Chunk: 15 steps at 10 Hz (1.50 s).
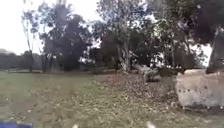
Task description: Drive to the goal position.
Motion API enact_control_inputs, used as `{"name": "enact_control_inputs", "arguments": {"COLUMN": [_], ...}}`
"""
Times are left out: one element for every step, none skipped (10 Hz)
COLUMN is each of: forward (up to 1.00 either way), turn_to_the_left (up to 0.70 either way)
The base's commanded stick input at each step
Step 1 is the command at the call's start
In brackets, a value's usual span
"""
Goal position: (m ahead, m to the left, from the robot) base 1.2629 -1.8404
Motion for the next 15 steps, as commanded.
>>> {"name": "enact_control_inputs", "arguments": {"forward": [0.5, 0.5, 0.5, 0.5, 0.5, 0.5, 0.5, 0.5, 0.5, 0.5, 0.5, 0.5, 0.5, 0.5, 0.5], "turn_to_the_left": [0.5, 0.5, 0.5, 0.5, 0.5, 0.5, 0.5, 0.11, 0.0, 0.0, 0.0, 0.0, 0.0, 0.0, 0.0]}}
